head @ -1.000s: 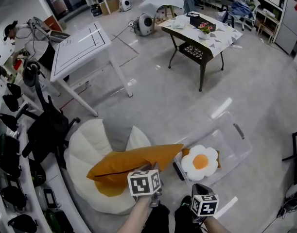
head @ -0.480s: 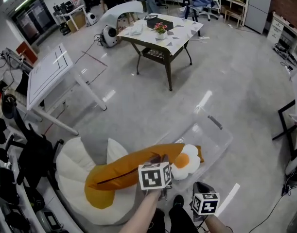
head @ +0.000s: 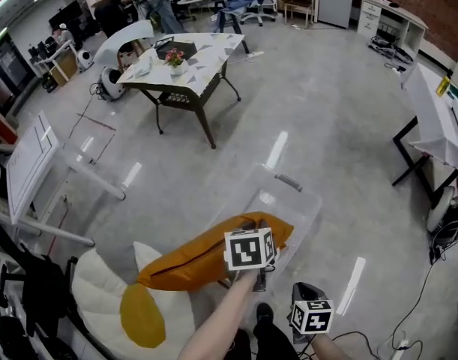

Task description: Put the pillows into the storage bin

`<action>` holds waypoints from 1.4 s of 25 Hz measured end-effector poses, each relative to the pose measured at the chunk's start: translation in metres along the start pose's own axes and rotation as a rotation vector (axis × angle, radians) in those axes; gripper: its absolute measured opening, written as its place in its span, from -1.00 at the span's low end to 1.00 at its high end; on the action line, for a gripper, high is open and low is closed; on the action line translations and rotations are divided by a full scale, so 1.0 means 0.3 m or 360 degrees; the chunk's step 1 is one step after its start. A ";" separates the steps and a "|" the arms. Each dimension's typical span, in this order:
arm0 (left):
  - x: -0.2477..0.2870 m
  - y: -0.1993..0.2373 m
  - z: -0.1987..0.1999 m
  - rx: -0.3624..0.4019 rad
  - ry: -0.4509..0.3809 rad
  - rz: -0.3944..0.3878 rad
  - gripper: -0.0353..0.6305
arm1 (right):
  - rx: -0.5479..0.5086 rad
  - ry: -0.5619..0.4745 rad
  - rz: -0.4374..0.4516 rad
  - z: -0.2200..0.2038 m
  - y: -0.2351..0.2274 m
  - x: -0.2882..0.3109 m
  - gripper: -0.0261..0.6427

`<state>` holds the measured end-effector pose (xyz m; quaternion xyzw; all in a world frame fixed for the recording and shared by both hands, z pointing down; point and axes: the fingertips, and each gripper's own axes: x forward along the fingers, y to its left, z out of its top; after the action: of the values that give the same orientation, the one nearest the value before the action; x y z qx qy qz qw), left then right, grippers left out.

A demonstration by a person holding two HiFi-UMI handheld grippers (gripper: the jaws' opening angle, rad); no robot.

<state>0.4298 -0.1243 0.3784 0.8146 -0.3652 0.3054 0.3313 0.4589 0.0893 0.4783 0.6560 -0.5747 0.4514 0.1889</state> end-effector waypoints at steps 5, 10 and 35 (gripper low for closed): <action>0.165 -0.116 0.059 0.0083 0.0043 0.0018 -0.76 | 0.0113 -0.0023 -0.0084 -0.010 -0.116 -0.029 -0.85; 0.296 -0.179 0.112 0.0059 0.0087 -0.0013 -0.75 | 0.0185 -0.0031 -0.0156 -0.022 -0.205 -0.056 -0.85; -0.164 0.334 -0.322 -0.0012 -0.0058 0.0073 -0.76 | -0.0120 -0.0086 0.0109 0.164 0.132 0.016 -0.87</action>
<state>0.2984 -0.0827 0.4312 0.8101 -0.3910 0.2967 0.3206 0.4405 0.0381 0.4458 0.6402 -0.6183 0.4179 0.1823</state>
